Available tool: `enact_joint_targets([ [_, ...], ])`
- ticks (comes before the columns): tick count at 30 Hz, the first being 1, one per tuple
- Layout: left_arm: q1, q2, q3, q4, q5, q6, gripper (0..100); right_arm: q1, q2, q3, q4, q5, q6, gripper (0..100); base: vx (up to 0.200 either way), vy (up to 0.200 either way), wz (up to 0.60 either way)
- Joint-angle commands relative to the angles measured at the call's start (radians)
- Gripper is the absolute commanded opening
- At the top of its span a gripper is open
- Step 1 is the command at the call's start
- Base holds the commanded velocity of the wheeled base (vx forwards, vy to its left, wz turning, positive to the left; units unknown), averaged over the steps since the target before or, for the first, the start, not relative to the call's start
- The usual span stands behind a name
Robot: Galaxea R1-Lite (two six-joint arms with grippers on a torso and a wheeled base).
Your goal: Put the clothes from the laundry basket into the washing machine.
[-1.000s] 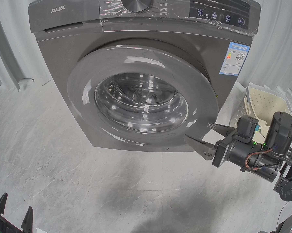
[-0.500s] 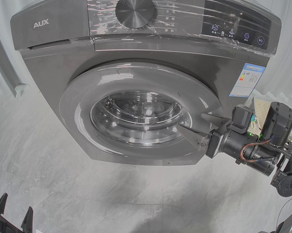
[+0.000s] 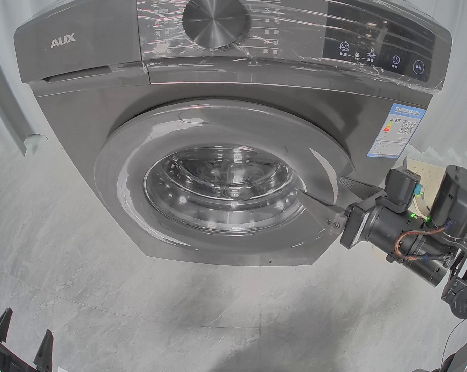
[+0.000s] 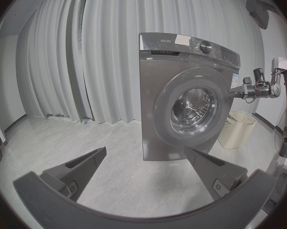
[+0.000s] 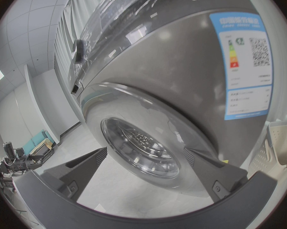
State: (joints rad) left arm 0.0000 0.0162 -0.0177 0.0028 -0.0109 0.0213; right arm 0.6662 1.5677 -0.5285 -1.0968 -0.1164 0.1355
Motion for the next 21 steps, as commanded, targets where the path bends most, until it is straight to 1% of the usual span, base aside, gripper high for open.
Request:
enact_joint_targets([
  [1,0.000,-0.013,0.018,0.000,0.000,0.000,100,0.072,-0.135,0.151,0.011,0.015,-0.010,100,0.000,0.000,0.00],
  [3,0.000,-0.013,0.018,0.000,0.000,0.000,100,0.099,-0.212,0.249,0.011,0.021,-0.014,100,0.000,0.000,0.00],
  [4,0.000,-0.013,0.018,0.000,0.000,0.000,100,0.101,-0.241,0.280,0.011,0.021,-0.022,100,0.000,0.000,0.00],
  [5,0.000,-0.013,0.018,0.000,0.000,0.000,100,0.101,-0.241,0.280,0.011,0.021,-0.022,100,0.000,0.000,0.00],
  [6,0.000,-0.013,0.018,0.000,0.000,0.000,100,0.084,-0.330,0.352,0.011,0.023,-0.039,100,0.000,0.000,0.00],
  [8,0.000,-0.013,0.018,0.000,0.000,0.000,100,0.049,-0.414,0.401,0.021,0.021,-0.043,100,0.000,0.000,0.00],
  [11,0.000,-0.013,0.018,0.000,0.000,0.000,100,-0.083,-0.546,0.458,0.048,0.021,-0.047,100,0.000,0.000,0.00],
  [12,0.000,-0.013,0.018,0.000,0.000,0.000,100,-0.129,-0.587,0.478,0.061,0.023,-0.054,100,0.000,0.000,0.00],
  [13,0.000,-0.013,0.018,0.000,0.000,0.000,100,-0.152,-0.612,0.489,0.071,0.024,-0.062,100,0.000,0.000,0.00],
  [15,0.000,-0.013,0.018,0.000,0.000,-0.001,100,-0.232,-0.709,0.529,0.121,0.026,-0.090,100,0.000,0.000,0.00],
  [18,0.000,-0.013,0.018,0.000,0.000,-0.001,100,-0.324,-0.833,0.529,0.218,0.027,-0.091,100,0.000,0.000,0.00],
  [19,0.000,-0.013,0.018,0.000,0.000,-0.001,100,-0.324,-0.833,0.529,0.218,0.027,-0.091,100,0.000,0.000,0.00],
  [20,0.002,-0.013,0.018,0.000,0.000,-0.001,100,-0.382,-0.917,0.529,0.291,0.026,-0.090,100,0.000,0.000,0.00],
  [21,0.000,-0.013,0.018,0.000,0.000,-0.001,100,-0.410,-0.960,0.529,0.339,0.027,-0.088,100,0.000,0.000,0.00],
])
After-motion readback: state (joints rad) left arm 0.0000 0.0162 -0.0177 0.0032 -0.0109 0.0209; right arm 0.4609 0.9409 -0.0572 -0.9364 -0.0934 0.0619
